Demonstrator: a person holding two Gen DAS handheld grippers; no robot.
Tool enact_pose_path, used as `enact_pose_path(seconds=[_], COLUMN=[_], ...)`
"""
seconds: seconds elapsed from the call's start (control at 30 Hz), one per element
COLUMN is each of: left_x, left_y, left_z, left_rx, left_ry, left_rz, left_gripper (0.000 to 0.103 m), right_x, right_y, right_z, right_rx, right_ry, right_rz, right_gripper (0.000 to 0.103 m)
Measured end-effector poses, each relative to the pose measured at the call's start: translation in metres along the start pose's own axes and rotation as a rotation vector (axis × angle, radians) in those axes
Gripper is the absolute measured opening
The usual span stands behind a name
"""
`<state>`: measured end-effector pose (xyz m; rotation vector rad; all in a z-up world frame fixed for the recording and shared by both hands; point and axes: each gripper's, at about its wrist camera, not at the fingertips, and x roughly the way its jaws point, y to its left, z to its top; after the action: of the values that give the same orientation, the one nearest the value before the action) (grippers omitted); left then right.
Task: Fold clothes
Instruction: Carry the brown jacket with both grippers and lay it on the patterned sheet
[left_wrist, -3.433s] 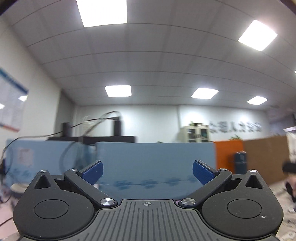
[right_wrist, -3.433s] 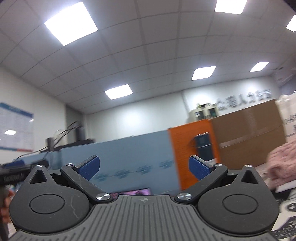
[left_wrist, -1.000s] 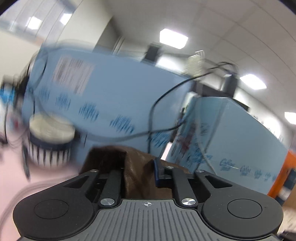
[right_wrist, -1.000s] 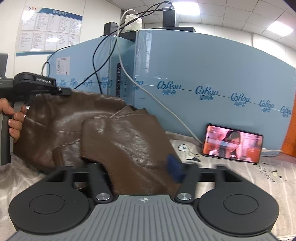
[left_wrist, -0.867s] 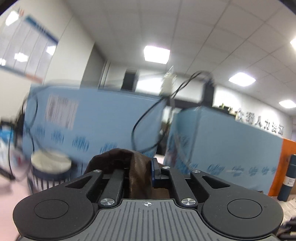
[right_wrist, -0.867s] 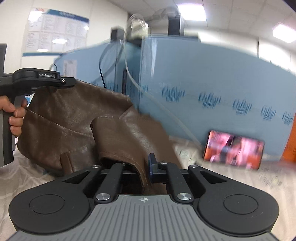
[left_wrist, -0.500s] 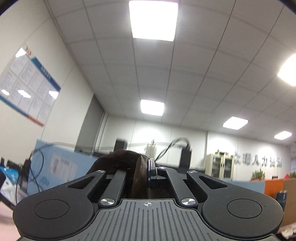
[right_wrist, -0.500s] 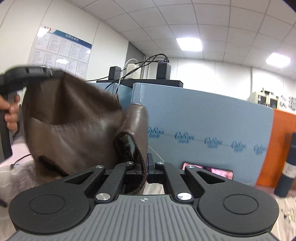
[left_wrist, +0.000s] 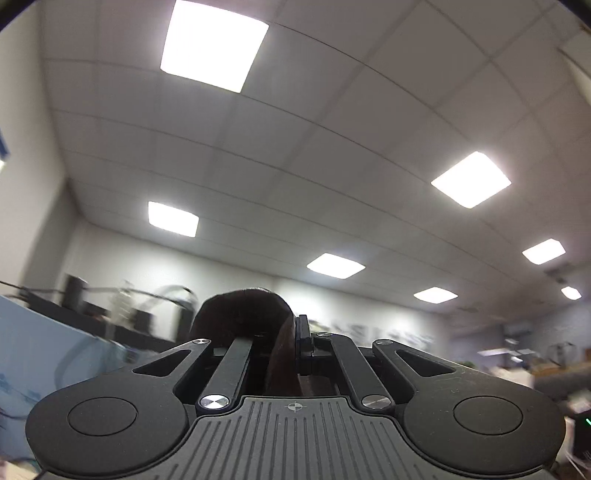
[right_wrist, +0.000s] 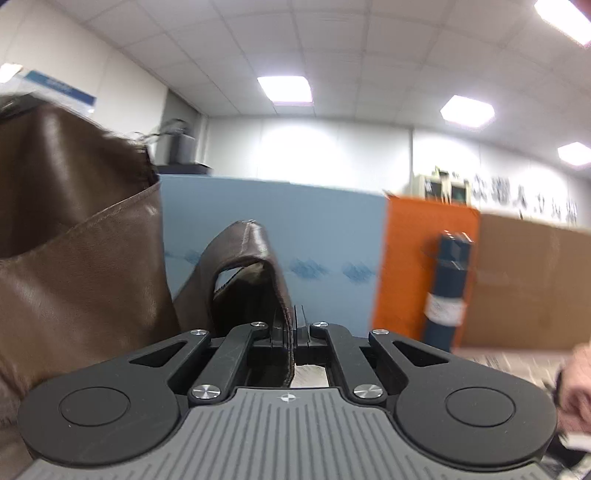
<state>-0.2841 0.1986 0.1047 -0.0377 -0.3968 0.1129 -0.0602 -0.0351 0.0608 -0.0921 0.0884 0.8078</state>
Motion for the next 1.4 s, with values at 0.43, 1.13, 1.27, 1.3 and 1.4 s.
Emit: enact_pose_path(seconds=[0.43,1.13,1.27,1.3,1.4], left_x=[-0.061,-0.089,-0.049,-0.038,-0.007], left_y=[0.001,0.098,0.117,0.119,0.121], left_z=[-0.058,-0.054,-0.065,-0.07,-0.086], left_rx=[-0.311,-0.293,-0.344,-0.352,-0.369], left_ry=[0.481,0.597,0.594,0.612,0.674], left_rz=[-0.406,0.177,0.234,0.238,0.241], left_gripper=[0.002,0.077,0.079,0.079,0.079], right_x=[0.008,0.001,-0.007,-0.01,-0.028], right_y=[-0.164,-0.183,-0.182,-0.182,-0.189], right_z=[-0.076,-0.064,-0.055,-0.053,-0.043], right_rx=[0.388,0.331,0.238,0.211,0.17], right_ry=[0.309,0.351,0.361,0.36,0.341], right_rz=[-0.051,-0.096,-0.093,-0.095,-0.13], right_gripper=[0.028,0.082,0.085,0.086,0.086])
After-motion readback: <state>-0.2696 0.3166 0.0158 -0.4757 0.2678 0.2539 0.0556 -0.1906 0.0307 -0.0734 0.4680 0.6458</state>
